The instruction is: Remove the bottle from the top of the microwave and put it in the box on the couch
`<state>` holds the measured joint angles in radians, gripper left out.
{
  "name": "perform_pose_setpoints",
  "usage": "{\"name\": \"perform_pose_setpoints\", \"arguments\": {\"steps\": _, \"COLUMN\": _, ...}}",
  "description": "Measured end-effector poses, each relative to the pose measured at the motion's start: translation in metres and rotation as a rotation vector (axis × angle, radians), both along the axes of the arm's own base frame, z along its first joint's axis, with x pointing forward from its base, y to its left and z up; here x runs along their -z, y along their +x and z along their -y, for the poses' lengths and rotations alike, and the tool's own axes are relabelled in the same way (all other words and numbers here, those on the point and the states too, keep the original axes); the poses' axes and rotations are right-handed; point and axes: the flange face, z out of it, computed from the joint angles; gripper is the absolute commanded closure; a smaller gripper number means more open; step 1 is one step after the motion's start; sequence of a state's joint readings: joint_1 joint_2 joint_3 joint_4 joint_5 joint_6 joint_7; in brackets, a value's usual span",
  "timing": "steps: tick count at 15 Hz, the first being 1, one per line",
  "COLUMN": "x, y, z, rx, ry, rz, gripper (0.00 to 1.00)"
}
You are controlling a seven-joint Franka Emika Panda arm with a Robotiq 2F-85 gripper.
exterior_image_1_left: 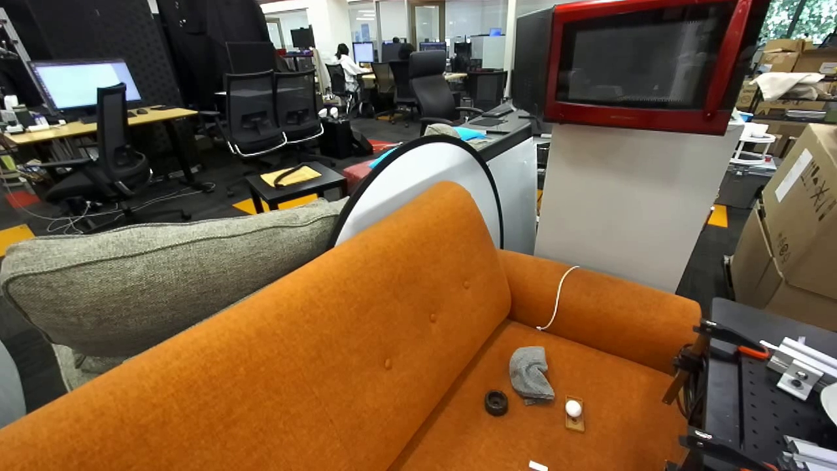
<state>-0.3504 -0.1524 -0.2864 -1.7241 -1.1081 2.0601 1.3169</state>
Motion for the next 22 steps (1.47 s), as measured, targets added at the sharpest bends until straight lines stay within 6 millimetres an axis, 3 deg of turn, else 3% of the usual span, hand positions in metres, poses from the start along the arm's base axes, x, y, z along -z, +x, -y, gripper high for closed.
{"name": "perform_pose_setpoints", "arguments": {"steps": 4, "x": 0.023, "y": 0.013, "z": 0.036, "rx": 0.014, "ry": -0.007, "rz": -0.028, "gripper": 0.0}}
{"name": "perform_pose_setpoints", "arguments": {"steps": 8, "x": 0.026, "y": 0.034, "z": 0.063, "rx": 0.025, "ry": -0.039, "rz": -0.028, "gripper": 0.0}}
{"name": "perform_pose_setpoints", "arguments": {"steps": 12, "x": 0.018, "y": 0.05, "z": 0.075, "rx": 0.024, "ry": -0.047, "rz": -0.013, "gripper": 0.0}}
{"name": "perform_pose_setpoints", "arguments": {"steps": 22, "x": 0.024, "y": 0.08, "z": 0.101, "rx": 0.026, "ry": -0.019, "rz": -0.004, "gripper": 0.0}}
